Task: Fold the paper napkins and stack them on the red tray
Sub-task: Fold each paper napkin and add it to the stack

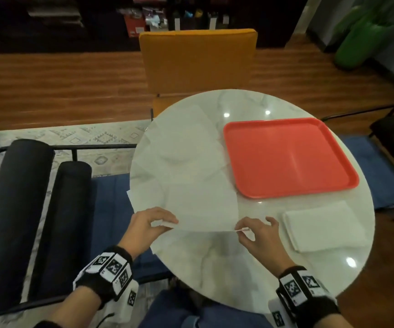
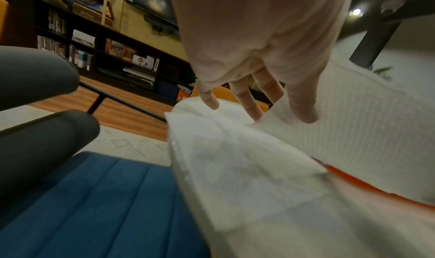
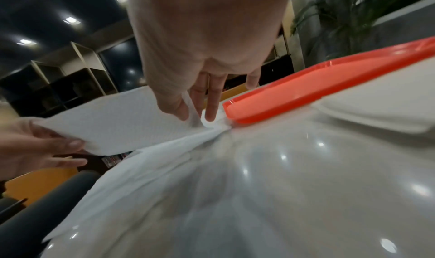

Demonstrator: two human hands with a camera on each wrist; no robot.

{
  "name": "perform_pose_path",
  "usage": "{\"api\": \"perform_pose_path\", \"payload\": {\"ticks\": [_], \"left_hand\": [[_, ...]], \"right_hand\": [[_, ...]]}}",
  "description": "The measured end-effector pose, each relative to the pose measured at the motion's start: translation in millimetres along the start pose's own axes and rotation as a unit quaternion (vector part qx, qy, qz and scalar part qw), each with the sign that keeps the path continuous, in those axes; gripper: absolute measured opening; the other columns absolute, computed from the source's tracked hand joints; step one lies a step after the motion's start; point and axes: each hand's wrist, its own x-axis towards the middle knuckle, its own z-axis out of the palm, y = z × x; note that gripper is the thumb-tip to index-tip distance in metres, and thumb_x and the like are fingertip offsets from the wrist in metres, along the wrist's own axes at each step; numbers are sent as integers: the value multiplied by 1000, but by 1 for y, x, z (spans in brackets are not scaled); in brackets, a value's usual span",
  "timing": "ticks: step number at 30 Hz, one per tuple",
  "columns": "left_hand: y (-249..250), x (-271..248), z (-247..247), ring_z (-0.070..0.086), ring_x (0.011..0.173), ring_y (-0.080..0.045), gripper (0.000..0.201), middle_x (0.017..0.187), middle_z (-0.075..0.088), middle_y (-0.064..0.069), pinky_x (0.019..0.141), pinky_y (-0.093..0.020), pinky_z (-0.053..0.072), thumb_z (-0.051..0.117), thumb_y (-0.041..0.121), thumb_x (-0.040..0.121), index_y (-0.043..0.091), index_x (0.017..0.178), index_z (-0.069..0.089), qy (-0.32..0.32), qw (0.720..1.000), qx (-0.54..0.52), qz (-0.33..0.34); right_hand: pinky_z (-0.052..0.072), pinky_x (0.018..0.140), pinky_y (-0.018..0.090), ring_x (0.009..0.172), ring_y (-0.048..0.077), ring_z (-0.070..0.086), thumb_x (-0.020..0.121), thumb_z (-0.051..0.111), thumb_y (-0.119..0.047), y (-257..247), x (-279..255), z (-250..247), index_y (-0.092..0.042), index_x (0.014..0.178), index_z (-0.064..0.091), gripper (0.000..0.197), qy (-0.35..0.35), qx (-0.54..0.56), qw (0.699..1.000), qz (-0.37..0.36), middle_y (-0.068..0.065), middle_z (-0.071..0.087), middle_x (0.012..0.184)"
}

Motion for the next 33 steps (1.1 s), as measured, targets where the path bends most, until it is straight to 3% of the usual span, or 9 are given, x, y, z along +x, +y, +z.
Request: {"api": "perform_pose_path", "payload": {"ticks": [4,8,13,17,20,22,26,30,33], "left_hand": [[-27,-13,14,63,92,1,14,89,70,21,86,-13,44,76,20,78,34,78,74,-1,997,27,-76],[-32,-12,18,62,89,2,15,86,70,15,79,-17,45,72,24,81,38,79,67,4,992,35,-120],[-26,14,16,48,53,-4,37,53,53,8,52,-13,36,68,23,85,21,53,48,24,991,49,-123],[-30,38,14,56,68,-20,36,62,57,2,64,-27,43,66,28,86,23,55,48,18,987,72,-143],[-26,48,13,61,90,-23,10,89,64,1,84,-37,50,63,36,86,27,83,61,-4,980,112,-165],[-25,47,15,58,102,-23,35,114,58,-1,94,-44,46,60,40,87,24,118,56,9,973,162,-163],[-16,27,22,51,112,-26,44,130,46,-5,94,-42,42,50,35,93,20,134,45,71,951,296,-51],[-22,7,48,57,112,-24,41,131,54,-5,93,-38,43,45,33,93,15,129,52,-26,929,364,55],[-26,2,64,55,121,-21,57,135,55,-9,92,-45,48,33,37,85,8,129,55,-97,898,428,40]], "right_hand": [[18,105,37,71,-1,58,89,57,-23,3,-10,13,-29,89,60,7,-51,0,998,34,-20,64,78],[31,98,36,64,-2,57,90,59,-27,3,-2,11,-30,87,61,5,-59,47,994,76,-21,57,62],[48,81,44,74,19,62,85,63,-25,4,29,3,-25,81,58,6,-56,84,982,162,-7,65,65],[50,79,45,78,26,62,84,64,-21,1,54,6,-20,89,59,8,-37,105,972,206,-5,62,64],[50,83,44,87,27,63,85,64,-23,0,62,10,-18,102,59,19,-37,110,964,240,1,66,79],[45,88,42,97,26,60,89,60,-22,-2,61,13,-17,114,54,27,-34,63,967,245,3,65,92],[37,91,43,110,27,54,91,51,-14,-16,49,15,-15,126,48,35,9,-63,981,182,6,58,119],[37,103,47,128,29,45,91,49,-11,-41,37,41,-8,138,42,48,-71,-108,991,29,12,46,141],[3,118,47,148,20,2,103,30,-25,-62,28,65,-9,151,9,55,-207,-109,971,-41,4,3,159]]}}
